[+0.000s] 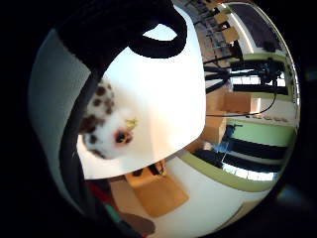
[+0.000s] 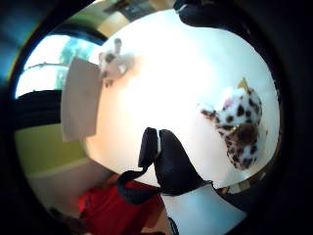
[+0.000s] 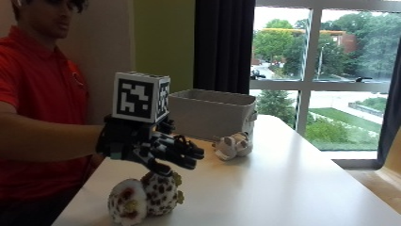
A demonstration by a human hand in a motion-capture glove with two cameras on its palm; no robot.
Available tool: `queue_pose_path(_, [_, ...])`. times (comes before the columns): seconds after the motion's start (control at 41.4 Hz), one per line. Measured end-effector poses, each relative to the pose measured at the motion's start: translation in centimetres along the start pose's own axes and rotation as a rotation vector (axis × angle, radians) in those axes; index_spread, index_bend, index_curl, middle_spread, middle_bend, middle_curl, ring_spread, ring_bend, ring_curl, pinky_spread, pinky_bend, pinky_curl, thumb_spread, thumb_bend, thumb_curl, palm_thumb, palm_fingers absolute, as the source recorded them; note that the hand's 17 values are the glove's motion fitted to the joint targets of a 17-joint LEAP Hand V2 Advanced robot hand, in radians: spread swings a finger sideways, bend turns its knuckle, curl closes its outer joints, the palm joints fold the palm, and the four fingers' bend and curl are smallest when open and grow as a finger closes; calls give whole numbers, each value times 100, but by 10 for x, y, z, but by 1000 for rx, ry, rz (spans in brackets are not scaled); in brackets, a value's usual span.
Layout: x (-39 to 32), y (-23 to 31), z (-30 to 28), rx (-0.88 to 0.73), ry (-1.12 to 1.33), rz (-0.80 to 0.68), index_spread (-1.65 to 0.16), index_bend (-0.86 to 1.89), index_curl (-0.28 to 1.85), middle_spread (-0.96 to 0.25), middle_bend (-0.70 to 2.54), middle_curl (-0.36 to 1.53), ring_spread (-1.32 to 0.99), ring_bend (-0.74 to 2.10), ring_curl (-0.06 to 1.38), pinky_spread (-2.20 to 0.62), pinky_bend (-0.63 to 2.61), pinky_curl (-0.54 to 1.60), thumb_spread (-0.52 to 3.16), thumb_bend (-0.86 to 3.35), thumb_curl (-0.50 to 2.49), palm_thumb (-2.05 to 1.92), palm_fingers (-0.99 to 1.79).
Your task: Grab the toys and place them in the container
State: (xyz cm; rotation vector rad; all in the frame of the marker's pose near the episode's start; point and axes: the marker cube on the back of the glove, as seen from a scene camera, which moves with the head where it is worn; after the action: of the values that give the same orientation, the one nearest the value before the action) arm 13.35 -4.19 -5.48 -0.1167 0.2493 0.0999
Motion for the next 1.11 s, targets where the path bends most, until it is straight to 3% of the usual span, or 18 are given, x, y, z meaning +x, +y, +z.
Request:
queue_pose_path(0.604, [29,10,72,-39,-63,59,-45,17,42,-9,14,28,-2,21,25,10,112,39,117,-1,36,3,0])
queue_pose_path(0.918, [27,6,82,-160,-14,68,-44,10,31,-11,17,28,-8,53,34,0,128,41,120,1,37,16,10])
queue_pose_path(1.111, [28,8,85,-74,-59,66,-47,17,30,-14,17,27,-17,70,38,-14,127,40,124,1,38,23,24])
